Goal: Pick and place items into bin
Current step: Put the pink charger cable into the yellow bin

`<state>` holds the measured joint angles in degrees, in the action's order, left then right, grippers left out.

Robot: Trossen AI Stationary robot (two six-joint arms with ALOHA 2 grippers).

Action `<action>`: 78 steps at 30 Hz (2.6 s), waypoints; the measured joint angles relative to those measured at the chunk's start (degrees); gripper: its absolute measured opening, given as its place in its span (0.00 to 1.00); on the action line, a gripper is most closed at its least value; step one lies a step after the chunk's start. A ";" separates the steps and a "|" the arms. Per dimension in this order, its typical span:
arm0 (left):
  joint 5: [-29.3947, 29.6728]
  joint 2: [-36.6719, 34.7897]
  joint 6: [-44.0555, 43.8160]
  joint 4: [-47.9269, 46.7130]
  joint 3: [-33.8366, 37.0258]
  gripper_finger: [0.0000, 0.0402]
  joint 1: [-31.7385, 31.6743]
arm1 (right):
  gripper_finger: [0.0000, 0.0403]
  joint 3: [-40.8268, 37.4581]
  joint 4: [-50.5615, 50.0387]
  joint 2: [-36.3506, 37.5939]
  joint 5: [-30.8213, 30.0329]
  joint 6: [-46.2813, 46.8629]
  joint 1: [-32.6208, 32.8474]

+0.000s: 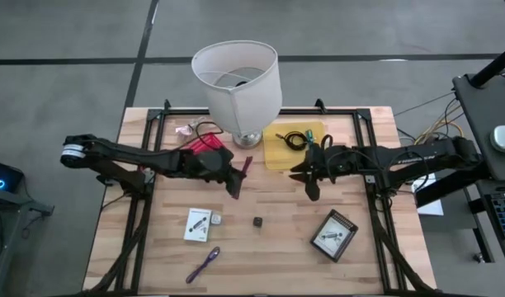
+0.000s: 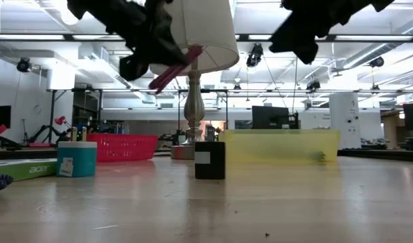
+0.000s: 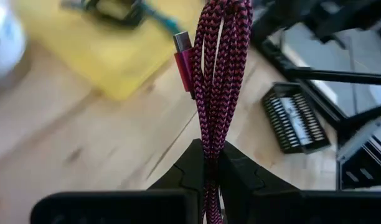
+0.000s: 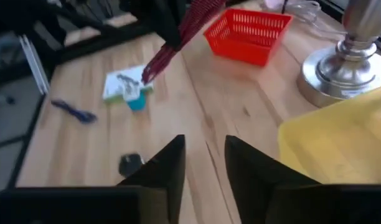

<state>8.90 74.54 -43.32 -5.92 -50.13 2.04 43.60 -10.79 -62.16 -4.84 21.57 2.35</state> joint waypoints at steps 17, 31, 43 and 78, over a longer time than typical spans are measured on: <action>-4.78 -0.32 13.91 4.14 0.07 0.03 0.02 | 0.51 -0.01 36.48 -17.56 -3.15 5.48 0.00; -5.59 -0.41 15.79 4.32 0.07 0.03 0.00 | 0.52 5.14 44.76 -28.59 -3.25 4.94 -0.78; -5.65 -0.42 17.01 4.43 0.09 0.03 0.00 | 0.52 10.61 42.17 -31.57 -3.15 3.44 -2.03; -5.52 -0.56 17.06 4.41 0.09 0.15 -0.07 | 0.05 10.53 32.38 -29.07 0.48 3.40 -1.99</action>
<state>3.38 73.97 -26.26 -1.52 -50.04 1.98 54.13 21.59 -91.23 -4.36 24.96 0.36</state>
